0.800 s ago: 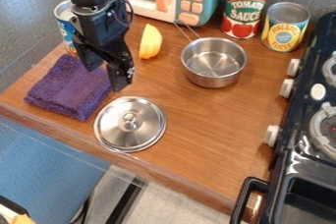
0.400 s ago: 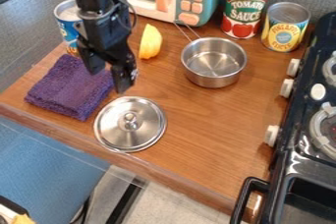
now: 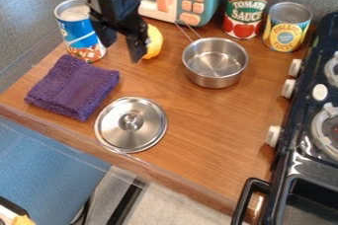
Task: Move the slice of orange on the side of the table
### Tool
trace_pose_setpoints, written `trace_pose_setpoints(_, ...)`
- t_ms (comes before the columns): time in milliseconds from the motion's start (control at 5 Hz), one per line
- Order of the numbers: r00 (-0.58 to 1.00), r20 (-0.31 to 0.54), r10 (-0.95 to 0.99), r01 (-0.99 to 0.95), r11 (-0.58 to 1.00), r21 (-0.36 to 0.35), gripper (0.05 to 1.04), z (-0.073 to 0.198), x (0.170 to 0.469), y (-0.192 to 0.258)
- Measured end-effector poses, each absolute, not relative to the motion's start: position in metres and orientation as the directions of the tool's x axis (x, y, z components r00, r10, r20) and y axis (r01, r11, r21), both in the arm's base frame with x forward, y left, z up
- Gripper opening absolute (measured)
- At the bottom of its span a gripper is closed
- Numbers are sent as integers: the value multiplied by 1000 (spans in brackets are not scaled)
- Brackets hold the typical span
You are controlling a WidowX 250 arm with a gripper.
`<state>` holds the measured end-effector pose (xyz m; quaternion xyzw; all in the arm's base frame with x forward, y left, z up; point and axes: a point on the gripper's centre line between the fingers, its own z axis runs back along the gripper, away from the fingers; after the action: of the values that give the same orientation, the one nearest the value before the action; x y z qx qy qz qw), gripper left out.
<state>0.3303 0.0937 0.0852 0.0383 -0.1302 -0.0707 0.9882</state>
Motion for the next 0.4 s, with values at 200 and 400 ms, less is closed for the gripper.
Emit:
trace_pose_setpoints(200, 959, 262, -102, 79, 992, 97, 1000, 84, 349, 95)
trace_pose_setpoints(400, 967, 248, -53, 36, 997, 71, 1000, 78, 360, 94)
